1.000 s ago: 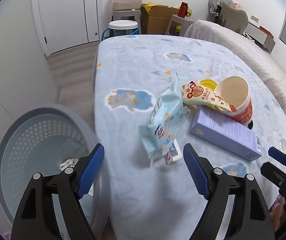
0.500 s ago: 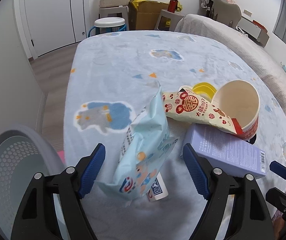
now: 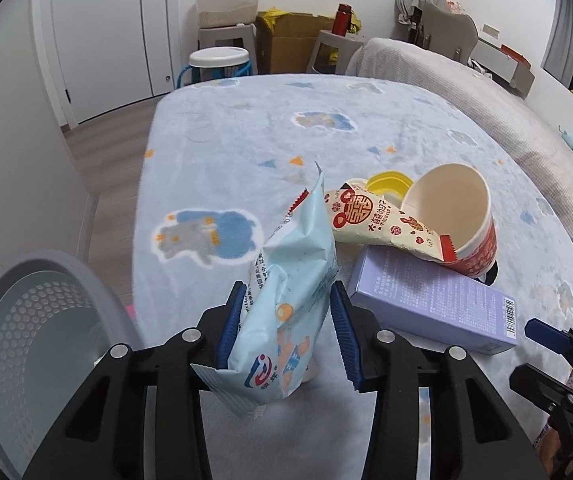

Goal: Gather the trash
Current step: 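Grasp the lavender box with the right tool while the left tool holds the wipe packet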

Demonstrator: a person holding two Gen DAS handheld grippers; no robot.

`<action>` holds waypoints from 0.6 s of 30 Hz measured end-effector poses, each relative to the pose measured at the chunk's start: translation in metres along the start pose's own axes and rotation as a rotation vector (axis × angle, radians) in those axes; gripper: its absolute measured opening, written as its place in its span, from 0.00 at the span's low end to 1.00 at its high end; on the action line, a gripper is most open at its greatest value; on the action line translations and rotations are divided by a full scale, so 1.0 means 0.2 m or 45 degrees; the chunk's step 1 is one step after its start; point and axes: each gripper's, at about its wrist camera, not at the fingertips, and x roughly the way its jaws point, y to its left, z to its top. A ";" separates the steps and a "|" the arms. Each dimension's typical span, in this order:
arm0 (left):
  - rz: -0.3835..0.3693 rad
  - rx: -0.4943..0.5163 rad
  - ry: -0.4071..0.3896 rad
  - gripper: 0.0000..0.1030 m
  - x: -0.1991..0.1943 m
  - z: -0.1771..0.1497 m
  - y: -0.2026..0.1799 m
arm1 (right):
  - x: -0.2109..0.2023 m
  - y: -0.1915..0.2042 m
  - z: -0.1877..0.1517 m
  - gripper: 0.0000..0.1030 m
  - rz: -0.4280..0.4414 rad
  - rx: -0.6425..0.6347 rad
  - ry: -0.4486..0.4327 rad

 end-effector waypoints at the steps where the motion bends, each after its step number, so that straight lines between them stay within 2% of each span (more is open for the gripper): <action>1: 0.009 -0.008 -0.010 0.40 -0.03 -0.01 0.00 | 0.01 0.00 0.00 0.90 -0.003 0.000 0.005; 4: 0.028 -0.027 -0.032 0.40 -0.10 -0.04 0.01 | 0.03 -0.01 0.03 0.90 -0.013 -0.006 0.020; 12: -0.004 -0.072 -0.055 0.41 -0.25 -0.14 0.01 | 0.13 0.02 0.16 0.90 -0.057 -0.155 0.067; 18: 0.010 -0.108 -0.054 0.41 -0.29 -0.19 0.05 | 0.18 0.03 0.15 0.90 0.005 -0.165 0.109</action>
